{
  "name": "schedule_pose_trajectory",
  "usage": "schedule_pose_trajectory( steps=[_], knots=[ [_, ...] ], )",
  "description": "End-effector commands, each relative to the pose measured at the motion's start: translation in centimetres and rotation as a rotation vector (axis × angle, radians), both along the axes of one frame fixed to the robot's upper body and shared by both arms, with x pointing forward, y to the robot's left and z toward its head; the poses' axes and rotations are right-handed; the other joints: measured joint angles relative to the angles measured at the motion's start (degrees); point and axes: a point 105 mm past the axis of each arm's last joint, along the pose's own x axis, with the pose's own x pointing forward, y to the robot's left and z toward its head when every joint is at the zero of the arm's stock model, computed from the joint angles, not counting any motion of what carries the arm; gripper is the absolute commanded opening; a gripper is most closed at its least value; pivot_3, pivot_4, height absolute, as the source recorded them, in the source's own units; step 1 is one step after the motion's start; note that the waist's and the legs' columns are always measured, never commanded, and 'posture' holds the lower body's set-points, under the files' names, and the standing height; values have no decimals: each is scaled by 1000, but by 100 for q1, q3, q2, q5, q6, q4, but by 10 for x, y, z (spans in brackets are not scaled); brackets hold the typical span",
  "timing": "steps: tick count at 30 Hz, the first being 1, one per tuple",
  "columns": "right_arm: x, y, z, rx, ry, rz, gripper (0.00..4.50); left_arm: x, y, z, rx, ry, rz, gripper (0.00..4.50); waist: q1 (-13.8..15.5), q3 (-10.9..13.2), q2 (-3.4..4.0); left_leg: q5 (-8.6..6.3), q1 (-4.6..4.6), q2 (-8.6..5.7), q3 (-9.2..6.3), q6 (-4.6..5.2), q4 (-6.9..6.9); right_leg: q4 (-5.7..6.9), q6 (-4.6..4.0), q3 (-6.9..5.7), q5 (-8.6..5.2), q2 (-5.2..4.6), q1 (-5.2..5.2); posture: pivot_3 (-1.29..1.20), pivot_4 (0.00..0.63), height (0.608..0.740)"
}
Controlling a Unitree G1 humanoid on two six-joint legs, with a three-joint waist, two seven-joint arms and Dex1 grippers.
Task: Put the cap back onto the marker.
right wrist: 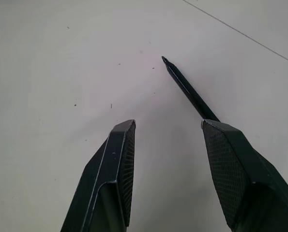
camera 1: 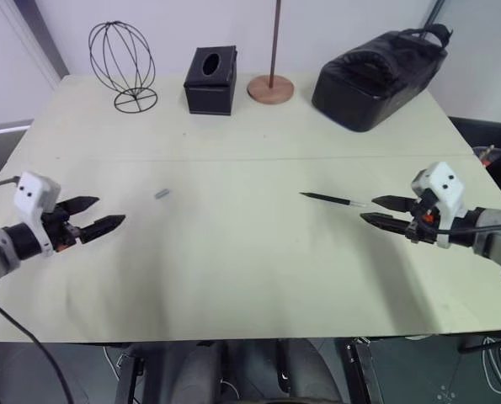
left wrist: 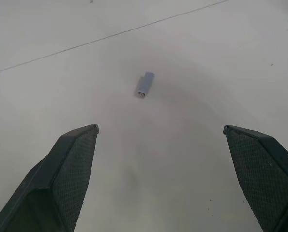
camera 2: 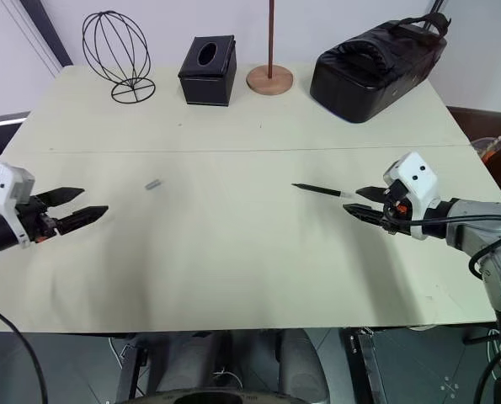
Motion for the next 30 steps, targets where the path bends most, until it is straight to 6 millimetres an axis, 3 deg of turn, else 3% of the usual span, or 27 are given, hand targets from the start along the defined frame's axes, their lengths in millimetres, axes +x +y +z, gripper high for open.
schedule_pose_trajectory(
  steps=[1,30],
  knots=[
    [-4,3,6,-17,-36,17,2237,-4,-5,12,22,-43,-33,4336,0,0,0,0,0,0,0,0,0,-1,0,0,0,0,0,0,150,740],
    [5,4,14,32,-112,-6,2237,11,-3,15,-4,-70,-31,4336,0,0,0,0,0,-2,1,0,1,1,1,0,0,0,0,0,150,740]
  ],
)
